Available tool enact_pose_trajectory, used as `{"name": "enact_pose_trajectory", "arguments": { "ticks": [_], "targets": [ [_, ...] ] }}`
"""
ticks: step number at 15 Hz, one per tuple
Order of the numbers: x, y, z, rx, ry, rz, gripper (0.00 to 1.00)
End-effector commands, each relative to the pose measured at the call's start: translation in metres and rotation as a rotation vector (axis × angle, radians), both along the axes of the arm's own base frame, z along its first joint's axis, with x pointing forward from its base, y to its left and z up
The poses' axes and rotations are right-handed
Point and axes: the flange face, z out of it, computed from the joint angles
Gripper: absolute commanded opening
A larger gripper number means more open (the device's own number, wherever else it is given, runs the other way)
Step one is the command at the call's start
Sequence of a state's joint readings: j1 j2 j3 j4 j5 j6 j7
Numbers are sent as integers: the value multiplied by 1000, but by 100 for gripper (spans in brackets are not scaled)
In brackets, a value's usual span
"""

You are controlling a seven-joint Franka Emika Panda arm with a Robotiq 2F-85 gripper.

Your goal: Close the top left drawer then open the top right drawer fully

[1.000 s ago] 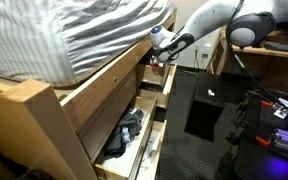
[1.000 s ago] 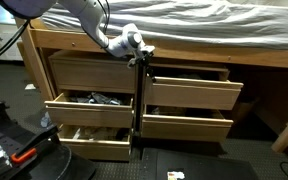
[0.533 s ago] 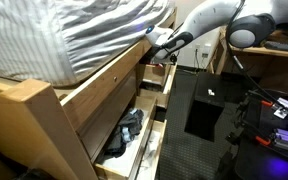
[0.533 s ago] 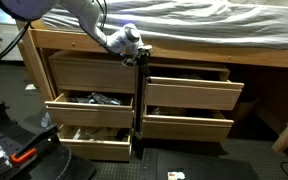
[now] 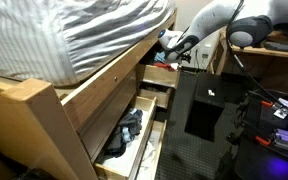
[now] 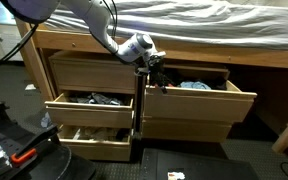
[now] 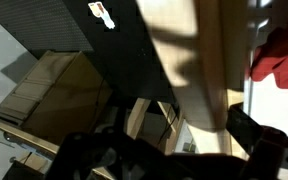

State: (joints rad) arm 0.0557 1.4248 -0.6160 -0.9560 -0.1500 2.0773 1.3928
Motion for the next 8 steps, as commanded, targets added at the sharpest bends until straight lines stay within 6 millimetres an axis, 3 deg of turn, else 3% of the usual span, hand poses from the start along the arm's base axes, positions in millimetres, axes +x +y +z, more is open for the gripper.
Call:
{"name": "enact_pose_trajectory", "arguments": {
  "ticks": [1,3,8],
  "targets": [
    [-6,-10,-1,-14,3,-15,100],
    [-14,-23,-3,-28,12,-36,100],
    [-16,-25,-4,-31,12,-39,100]
  ]
}}
